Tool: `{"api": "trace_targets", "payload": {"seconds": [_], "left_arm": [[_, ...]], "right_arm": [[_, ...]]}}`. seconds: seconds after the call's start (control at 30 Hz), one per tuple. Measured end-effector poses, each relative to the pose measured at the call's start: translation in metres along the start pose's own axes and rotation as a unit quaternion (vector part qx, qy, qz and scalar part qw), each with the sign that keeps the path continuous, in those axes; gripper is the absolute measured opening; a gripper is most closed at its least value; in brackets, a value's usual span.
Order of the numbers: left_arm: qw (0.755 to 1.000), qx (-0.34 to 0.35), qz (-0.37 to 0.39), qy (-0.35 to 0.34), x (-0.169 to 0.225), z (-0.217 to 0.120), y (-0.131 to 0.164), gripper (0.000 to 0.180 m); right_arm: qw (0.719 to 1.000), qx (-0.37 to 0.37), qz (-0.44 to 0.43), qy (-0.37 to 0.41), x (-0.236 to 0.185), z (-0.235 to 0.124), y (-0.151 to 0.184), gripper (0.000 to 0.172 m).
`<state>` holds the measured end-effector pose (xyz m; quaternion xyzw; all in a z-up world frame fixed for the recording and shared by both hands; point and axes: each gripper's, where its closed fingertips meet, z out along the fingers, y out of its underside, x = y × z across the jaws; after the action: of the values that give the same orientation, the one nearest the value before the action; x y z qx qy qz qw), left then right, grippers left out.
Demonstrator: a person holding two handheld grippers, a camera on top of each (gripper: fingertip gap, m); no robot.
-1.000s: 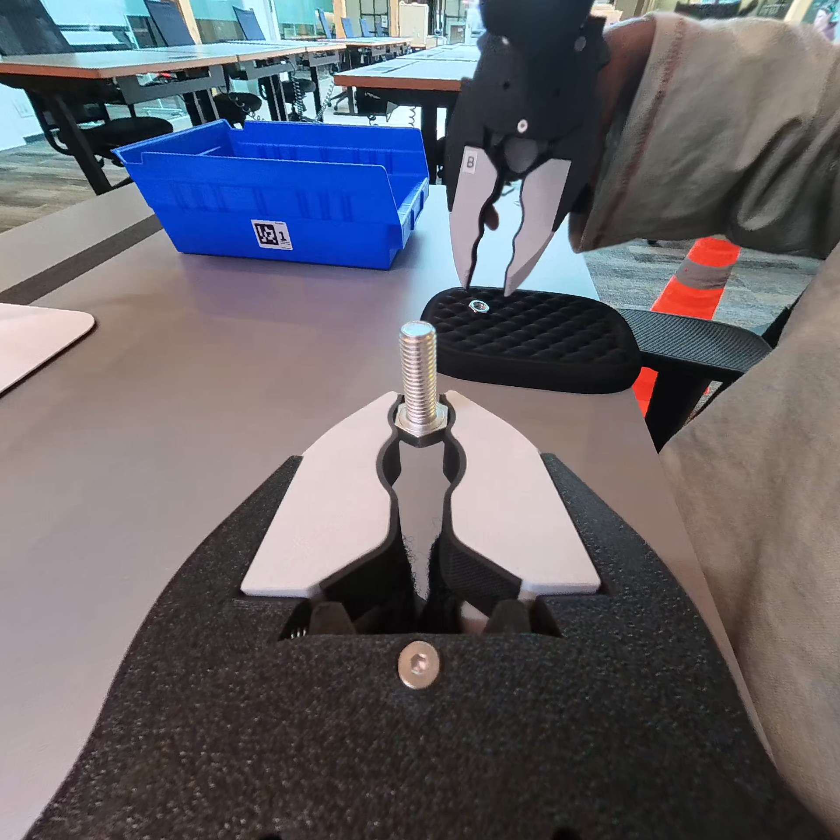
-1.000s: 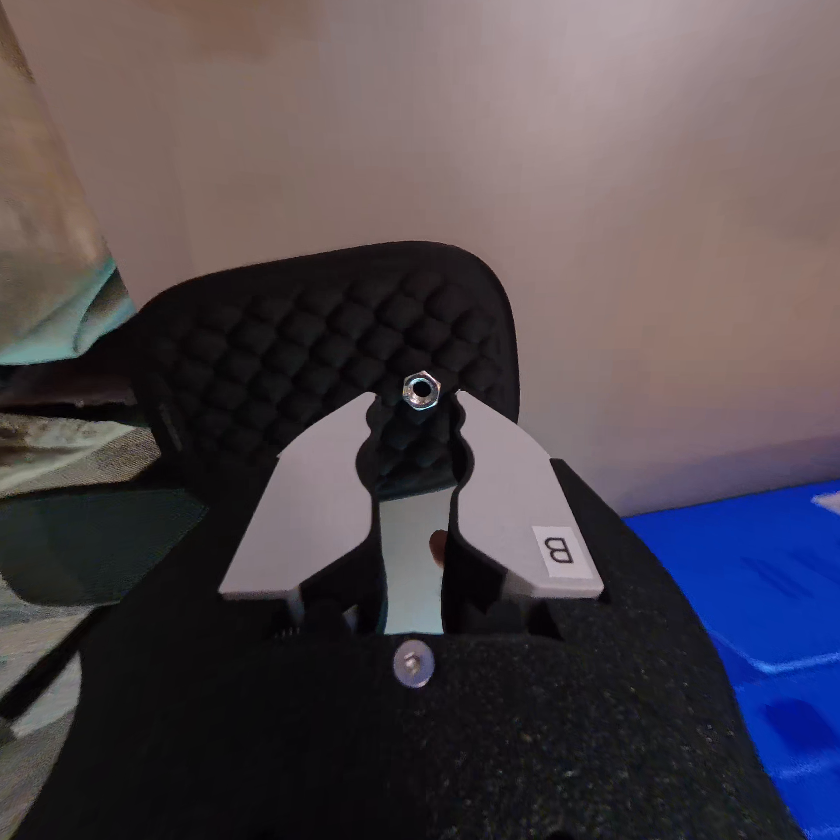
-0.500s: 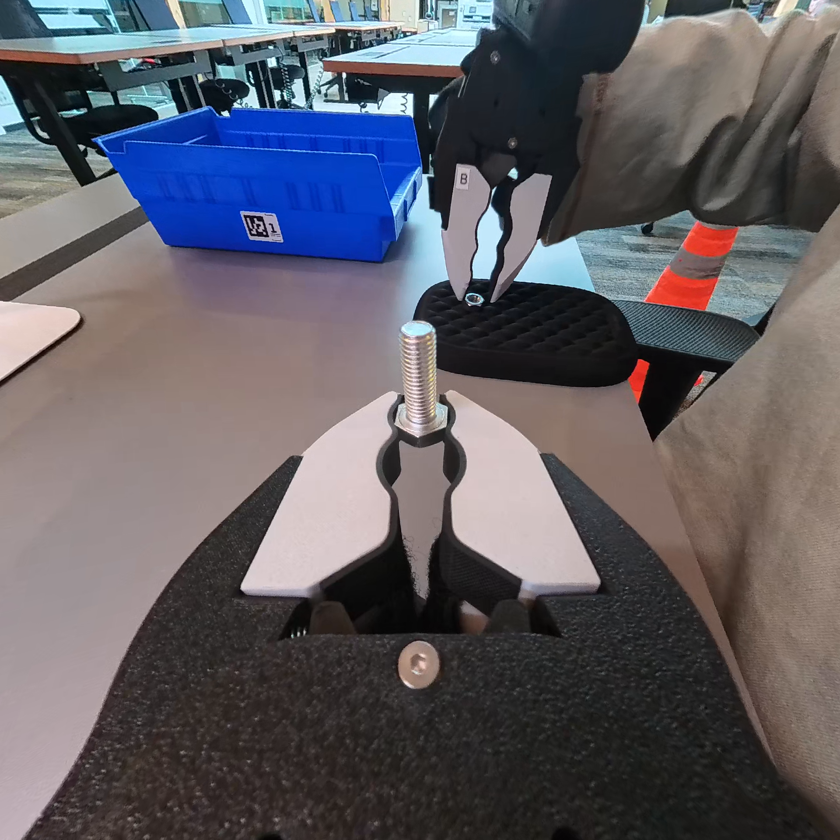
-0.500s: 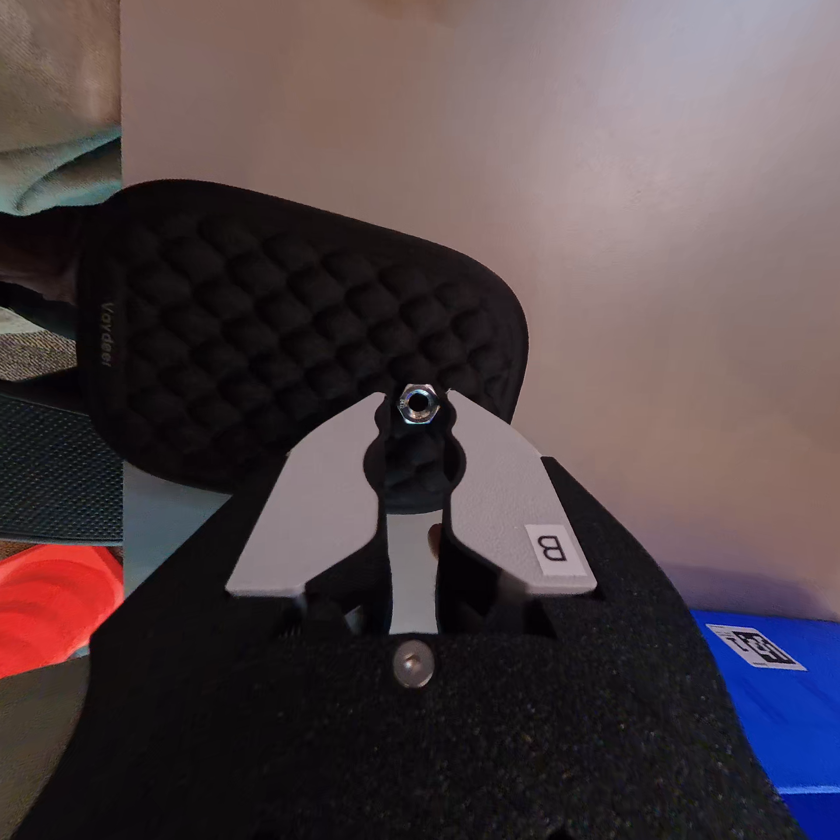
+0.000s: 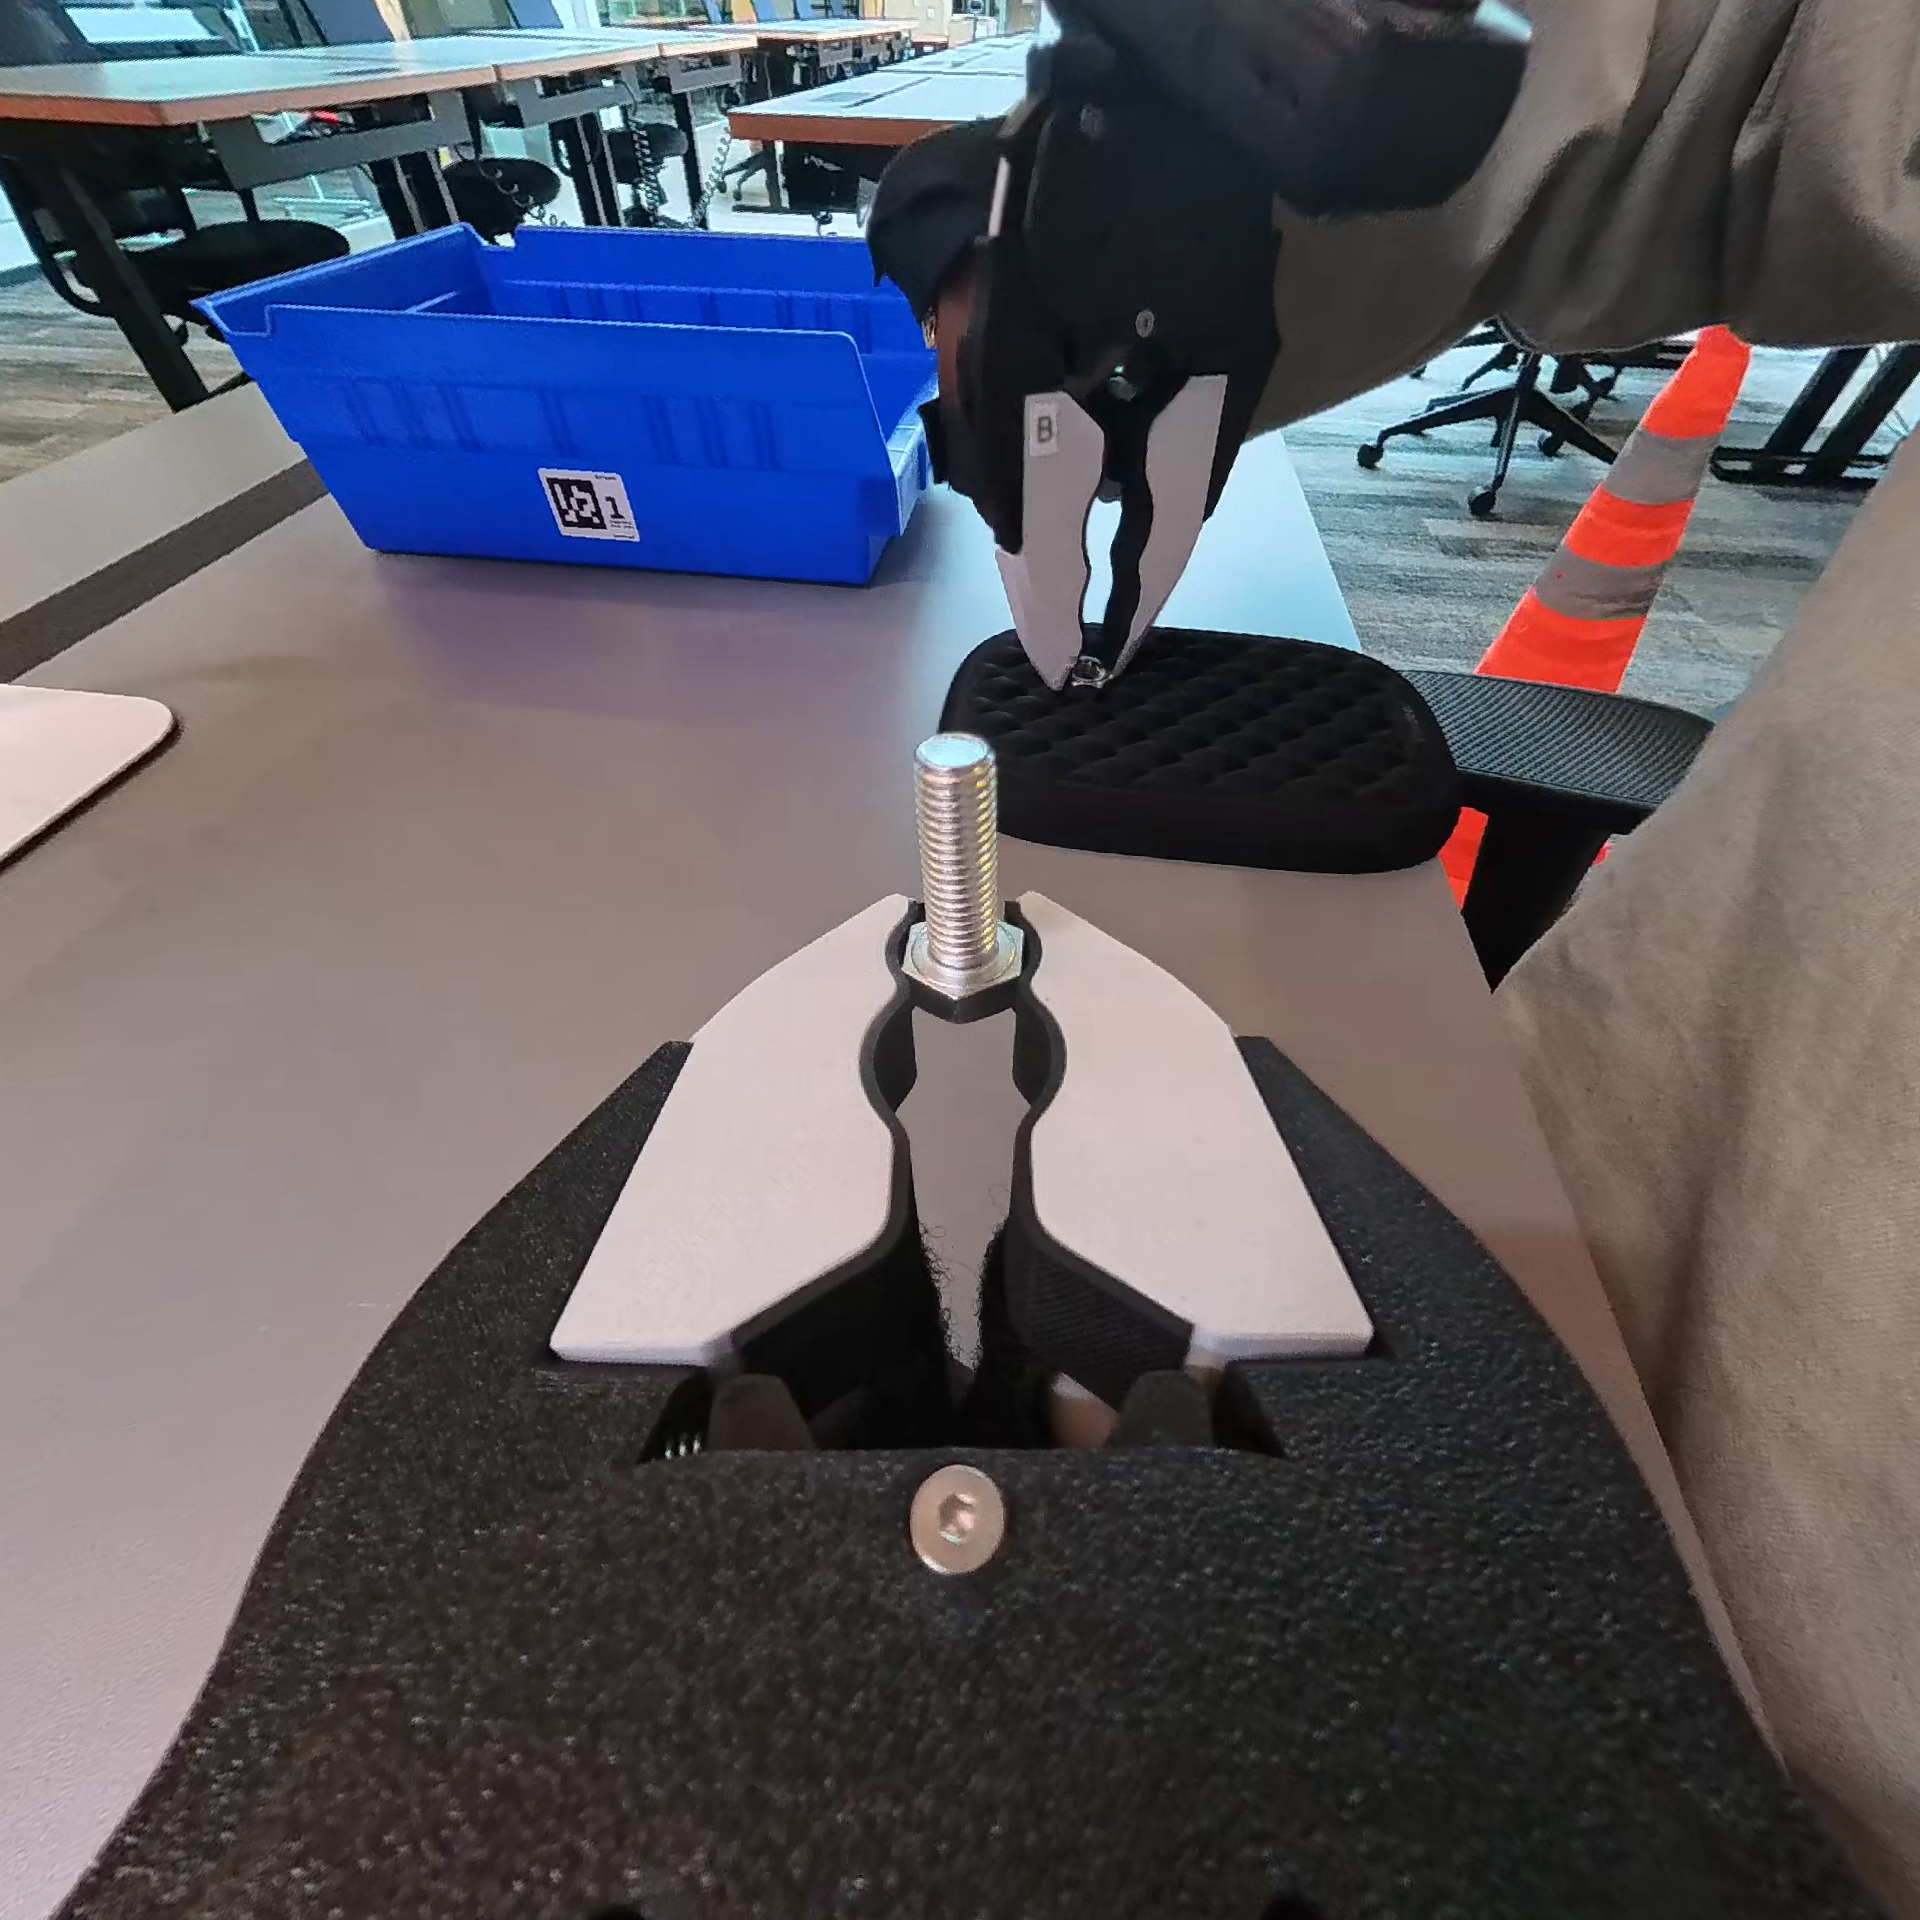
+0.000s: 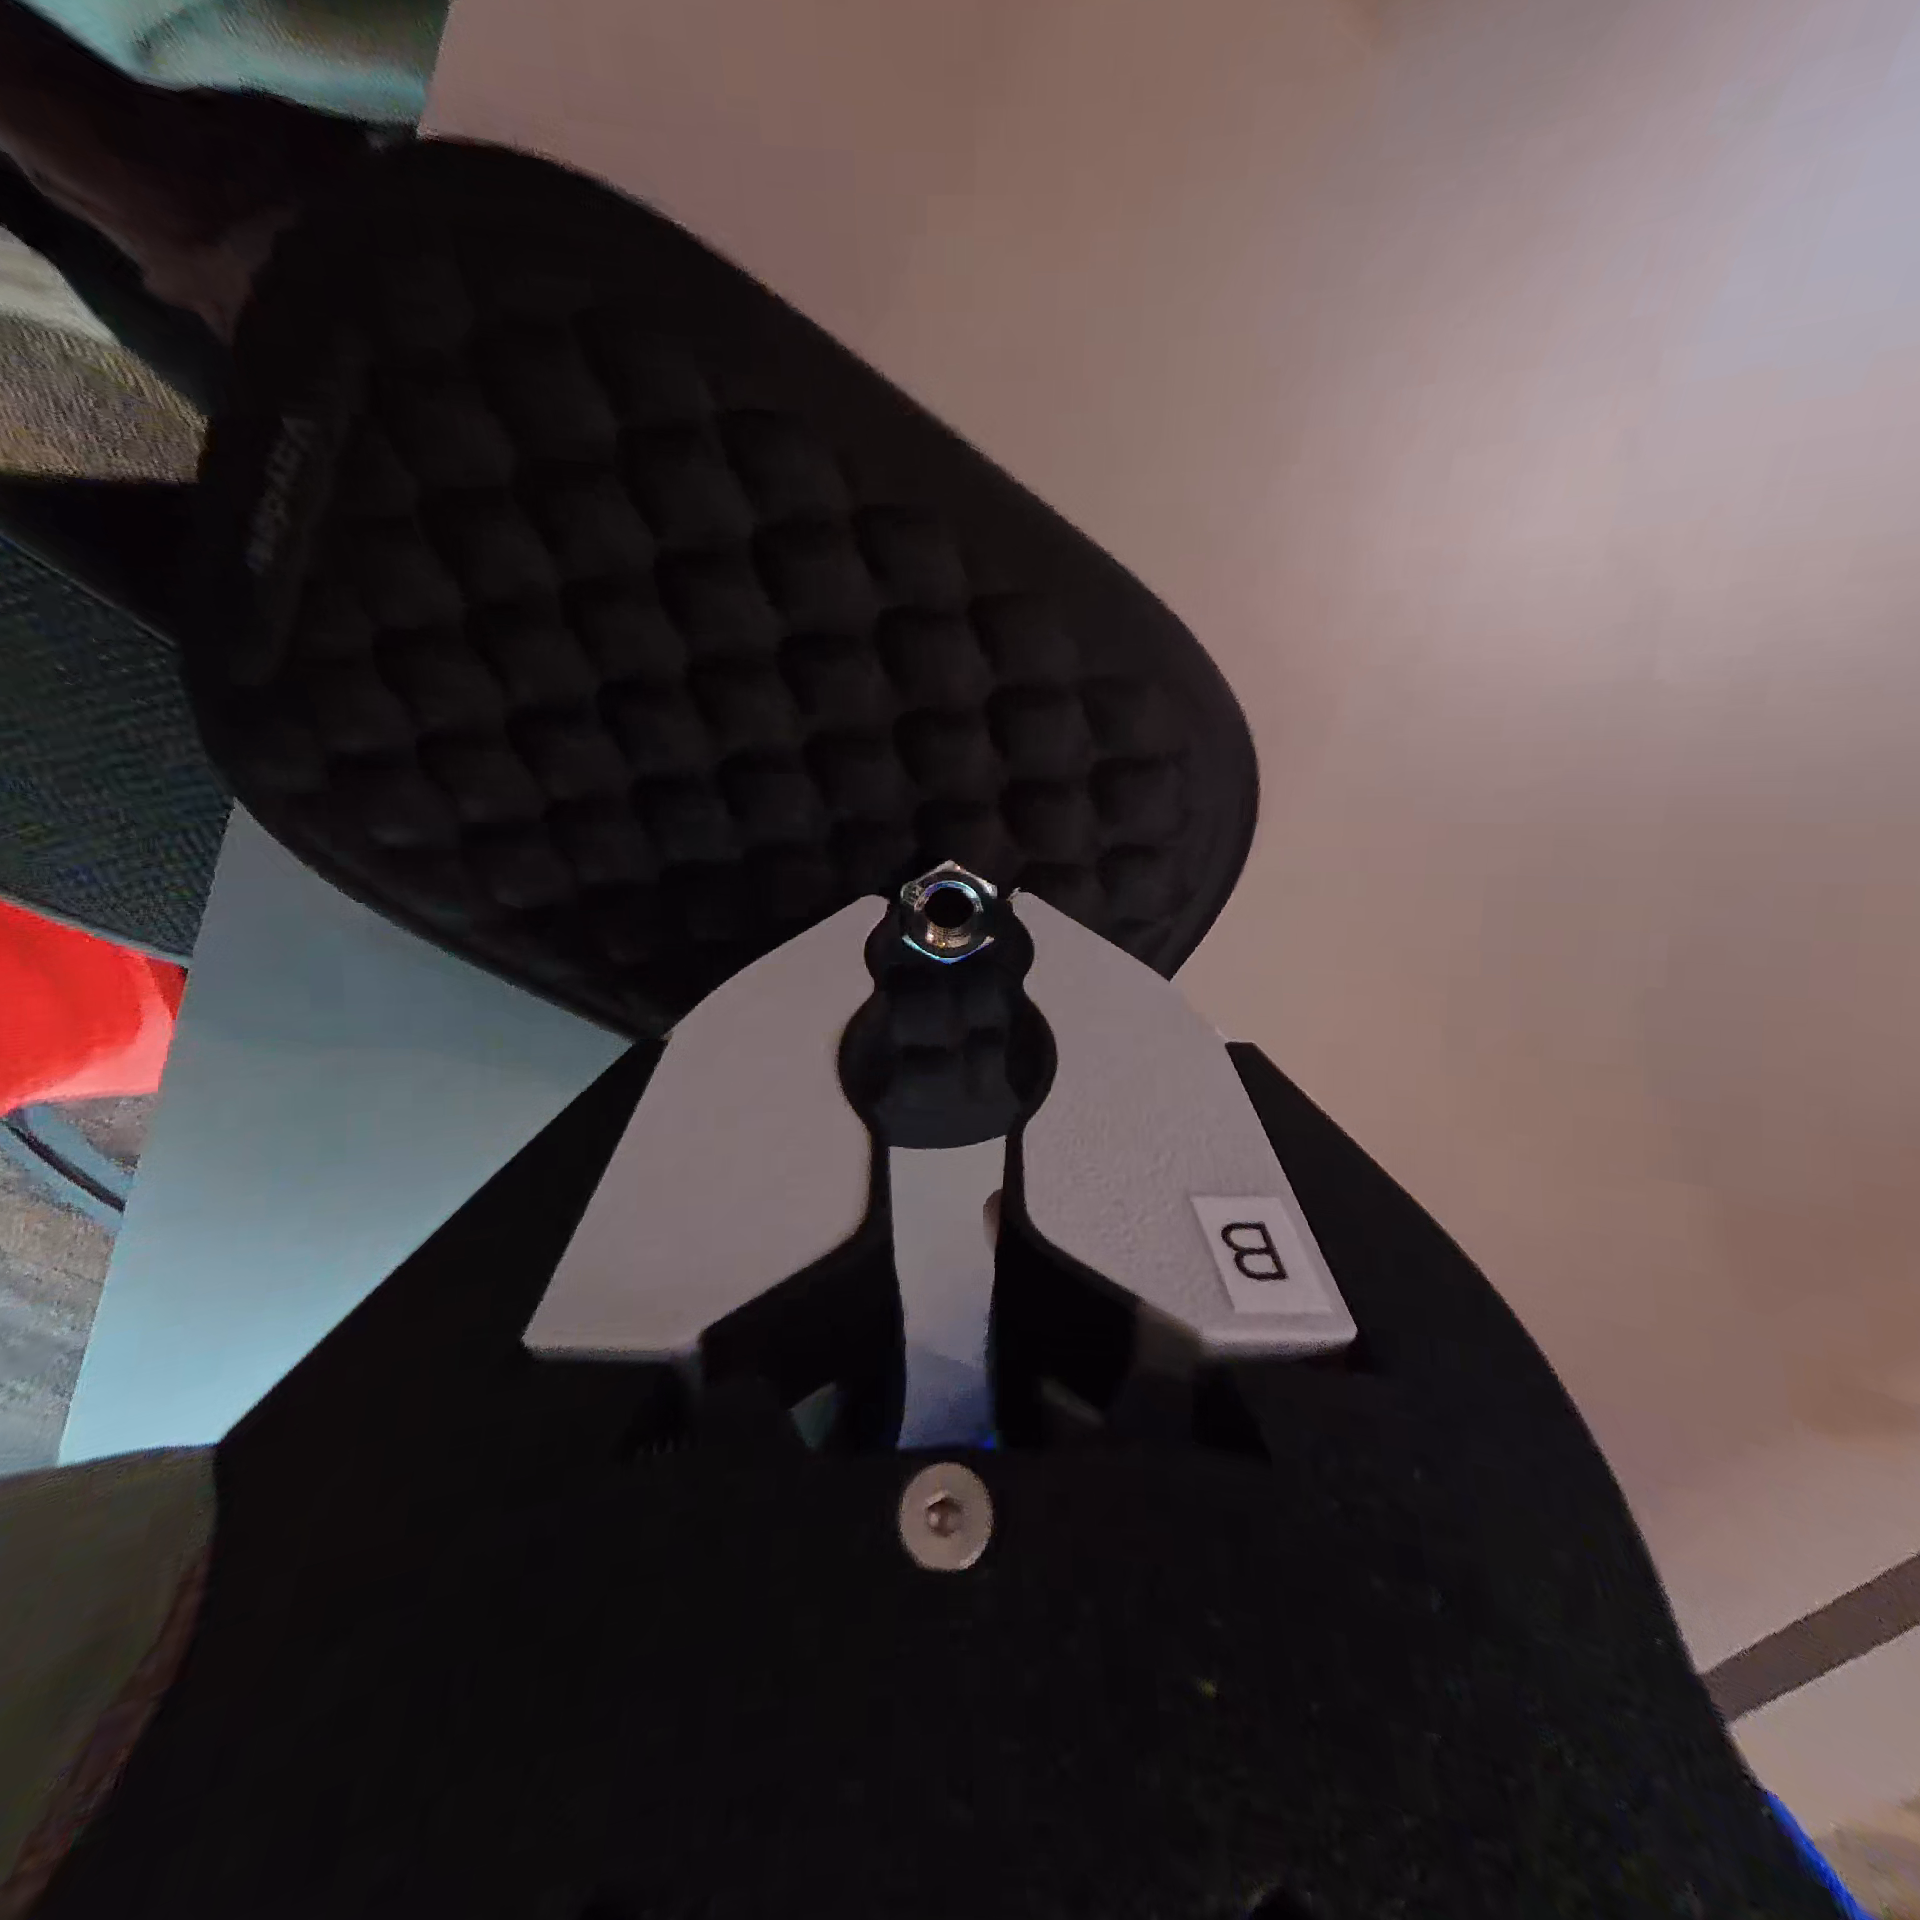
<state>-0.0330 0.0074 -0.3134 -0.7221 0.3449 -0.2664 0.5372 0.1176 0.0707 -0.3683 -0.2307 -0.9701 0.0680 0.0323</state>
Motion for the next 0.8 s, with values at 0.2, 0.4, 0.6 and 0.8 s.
{"api": "trace_targets", "payload": {"seconds": [0.2,0.4,0.6,0.8], "left_arm": [[0.999,-0.021,0.023,0.007,0.006,0.004,0.005,0.014],[0.985,-0.068,0.06,0.143,0.041,0.006,0.019,0.013],[0.981,-0.055,0.036,0.185,0.045,0.001,0.015,0.013],[0.981,-0.042,0.031,0.187,0.045,-0.001,0.012,0.013]], "right_arm": [[0.984,0.143,0.097,0.047,0.043,-0.051,-0.06,0.016],[0.972,0.201,-0.108,0.048,0.079,-0.094,-0.156,0.017],[0.969,0.147,-0.199,-0.007,0.091,-0.075,-0.177,0.017],[0.965,0.121,-0.229,-0.032,0.093,-0.068,-0.177,0.017]]}}
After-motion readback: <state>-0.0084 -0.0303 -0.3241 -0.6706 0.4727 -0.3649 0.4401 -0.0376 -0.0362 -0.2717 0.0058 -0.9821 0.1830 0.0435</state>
